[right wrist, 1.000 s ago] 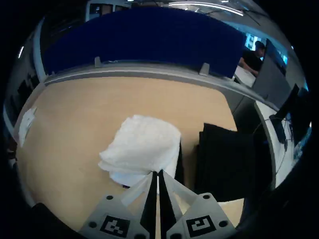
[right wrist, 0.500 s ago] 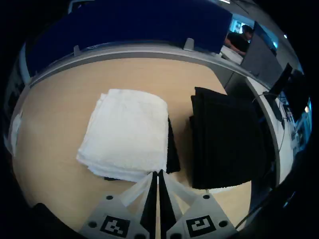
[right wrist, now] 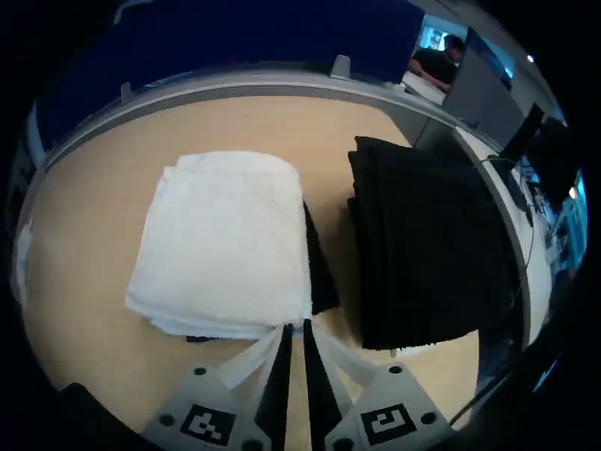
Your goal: Fold towel
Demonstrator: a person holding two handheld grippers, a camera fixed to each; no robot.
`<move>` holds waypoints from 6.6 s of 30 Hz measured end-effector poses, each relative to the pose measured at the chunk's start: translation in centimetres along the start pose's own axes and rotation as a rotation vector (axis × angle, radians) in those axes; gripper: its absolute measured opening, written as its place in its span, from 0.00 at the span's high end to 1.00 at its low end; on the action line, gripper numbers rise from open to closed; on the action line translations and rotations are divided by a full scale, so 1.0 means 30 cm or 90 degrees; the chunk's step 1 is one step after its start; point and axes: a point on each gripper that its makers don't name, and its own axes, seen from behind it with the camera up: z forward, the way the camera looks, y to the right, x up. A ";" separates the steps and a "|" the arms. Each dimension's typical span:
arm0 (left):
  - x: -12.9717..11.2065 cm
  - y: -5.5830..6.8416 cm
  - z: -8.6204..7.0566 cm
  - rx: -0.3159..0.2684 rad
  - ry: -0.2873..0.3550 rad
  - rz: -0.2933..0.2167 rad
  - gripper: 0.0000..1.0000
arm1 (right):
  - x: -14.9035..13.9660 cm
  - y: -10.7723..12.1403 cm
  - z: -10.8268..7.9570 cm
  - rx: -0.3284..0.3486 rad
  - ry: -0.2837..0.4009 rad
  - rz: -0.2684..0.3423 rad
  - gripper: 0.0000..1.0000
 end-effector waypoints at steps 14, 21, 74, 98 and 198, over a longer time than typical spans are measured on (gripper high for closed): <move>0.018 0.009 0.001 -0.004 0.005 -0.002 0.07 | 0.021 -0.005 -0.061 0.010 0.051 -0.012 0.10; 0.029 0.013 0.005 -0.009 0.010 -0.003 0.07 | 0.031 -0.012 -0.092 0.008 0.073 -0.016 0.00; 0.235 0.020 0.120 -0.079 0.143 0.004 0.07 | -0.039 -0.871 -0.814 0.166 0.396 0.029 0.00; 0.519 -0.019 -0.007 -0.045 0.427 -0.019 0.07 | 0.035 -0.938 -0.911 0.144 0.497 0.027 0.00; 0.394 -0.134 0.315 0.020 0.547 -0.019 0.07 | 0.177 -0.681 -0.864 0.075 0.593 0.026 0.00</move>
